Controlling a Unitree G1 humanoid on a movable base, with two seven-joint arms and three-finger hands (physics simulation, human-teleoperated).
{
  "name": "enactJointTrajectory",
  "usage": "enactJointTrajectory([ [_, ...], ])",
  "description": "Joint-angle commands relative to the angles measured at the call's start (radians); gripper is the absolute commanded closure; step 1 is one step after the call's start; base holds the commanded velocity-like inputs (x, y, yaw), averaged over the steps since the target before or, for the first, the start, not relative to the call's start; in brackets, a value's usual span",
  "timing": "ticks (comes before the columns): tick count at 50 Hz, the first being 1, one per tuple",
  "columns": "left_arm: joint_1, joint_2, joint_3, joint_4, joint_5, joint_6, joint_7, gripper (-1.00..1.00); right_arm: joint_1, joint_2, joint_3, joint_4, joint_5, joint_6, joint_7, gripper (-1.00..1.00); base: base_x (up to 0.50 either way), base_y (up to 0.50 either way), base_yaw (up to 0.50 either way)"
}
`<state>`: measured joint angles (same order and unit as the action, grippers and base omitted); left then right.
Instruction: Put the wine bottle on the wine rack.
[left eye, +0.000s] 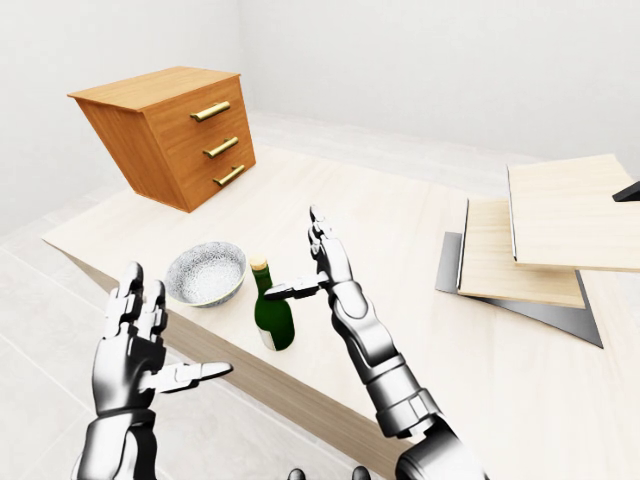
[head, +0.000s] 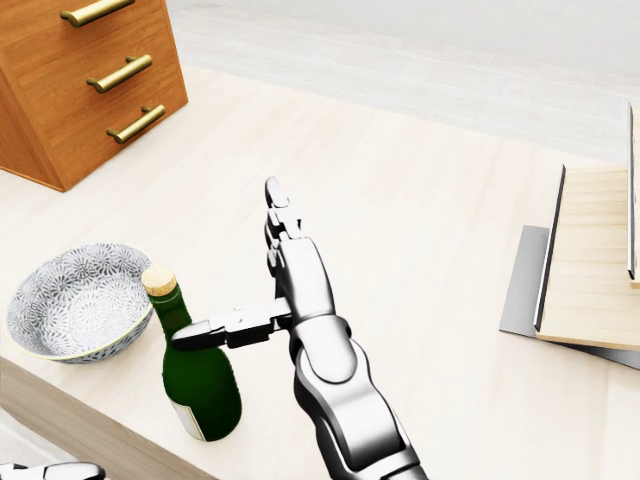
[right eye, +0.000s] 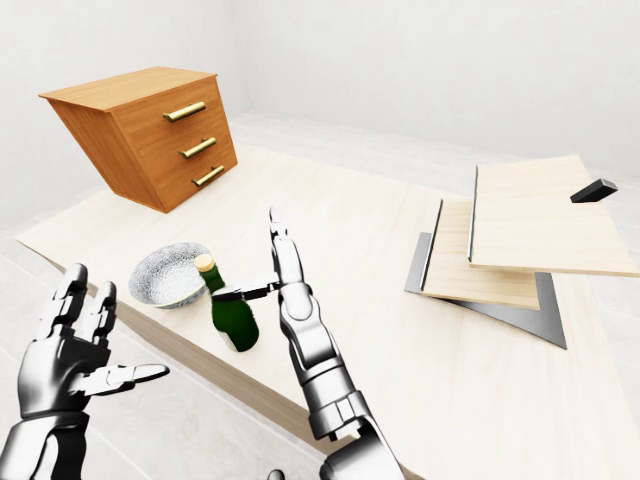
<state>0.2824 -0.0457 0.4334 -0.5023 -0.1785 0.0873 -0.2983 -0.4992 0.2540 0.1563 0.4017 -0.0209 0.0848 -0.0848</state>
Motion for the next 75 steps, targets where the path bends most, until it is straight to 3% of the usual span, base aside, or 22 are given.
enactJointTrajectory([
  [1, -0.001, 0.001, 0.015, 0.005, -0.008, 0.000, -0.007, -1.00, -0.039, 0.021, -0.001, 0.066, 0.000, -0.013, -0.003, -1.00, 0.00, 0.00, 0.00],
  [17, -0.003, -0.001, 0.015, 0.033, -0.005, 0.000, -0.010, -1.00, -0.083, 0.028, -0.014, 0.123, 0.002, -0.038, -0.009, -1.00, 0.00, 0.00, 0.00],
  [27, 0.002, -0.001, 0.016, 0.033, -0.009, 0.000, -0.011, -1.00, -0.101, 0.047, -0.006, 0.135, -0.002, -0.032, -0.011, -1.00, 0.00, 0.00, 0.00],
  [46, 0.006, -0.001, 0.036, 0.041, -0.021, 0.000, -0.023, -1.00, -0.148, 0.082, -0.004, 0.219, -0.003, -0.064, -0.002, -1.00, 0.00, 0.00, 0.00],
  [56, 0.004, -0.001, 0.042, 0.056, -0.023, 0.000, -0.029, -1.00, -0.152, 0.088, -0.006, 0.224, 0.000, -0.063, 0.005, -1.00, 0.00, 0.00, 0.00],
  [57, 0.002, -0.001, 0.042, 0.058, -0.023, 0.000, -0.028, -1.00, -0.152, 0.088, -0.006, 0.225, 0.000, -0.064, 0.005, -0.96, 0.00, 0.00, 0.00],
  [58, 0.002, 0.000, 0.042, 0.059, -0.022, 0.000, -0.028, -1.00, -0.152, 0.088, -0.006, 0.225, 0.000, -0.065, 0.006, -0.70, 0.00, 0.00, 0.00],
  [60, 0.002, 0.000, 0.041, 0.061, -0.022, 0.000, -0.028, -1.00, -0.152, 0.088, -0.006, 0.231, 0.000, -0.071, 0.007, 0.17, 0.00, 0.00, 0.00],
  [62, 0.002, 0.000, 0.042, 0.061, -0.024, 0.000, -0.028, -1.00, -0.152, 0.088, -0.007, 0.229, 0.000, -0.069, 0.007, 0.24, 0.00, 0.00, 0.00],
  [63, 0.002, 0.001, 0.043, 0.060, -0.025, 0.000, -0.027, -1.00, -0.151, 0.087, -0.007, 0.230, -0.001, -0.070, 0.007, 0.36, 0.00, 0.00, 0.00],
  [64, 0.003, 0.001, 0.043, 0.059, -0.025, 0.000, -0.028, -1.00, -0.151, 0.087, -0.007, 0.231, -0.001, -0.071, 0.007, 0.62, 0.00, 0.00, 0.00],
  [66, 0.004, 0.001, 0.043, 0.058, -0.025, 0.000, -0.028, -1.00, -0.150, 0.087, -0.008, 0.232, 0.000, -0.073, 0.008, 0.84, 0.00, 0.00, 0.00],
  [68, 0.003, 0.002, 0.045, 0.059, -0.025, 0.000, -0.028, -1.00, -0.149, 0.087, -0.007, 0.231, -0.001, -0.073, 0.008, 1.00, 0.00, 0.00, 0.00],
  [75, 0.005, 0.000, 0.045, 0.055, -0.026, 0.000, -0.028, -1.00, -0.144, 0.086, -0.006, 0.223, -0.001, -0.070, 0.009, 1.00, 0.00, 0.00, 0.00],
])
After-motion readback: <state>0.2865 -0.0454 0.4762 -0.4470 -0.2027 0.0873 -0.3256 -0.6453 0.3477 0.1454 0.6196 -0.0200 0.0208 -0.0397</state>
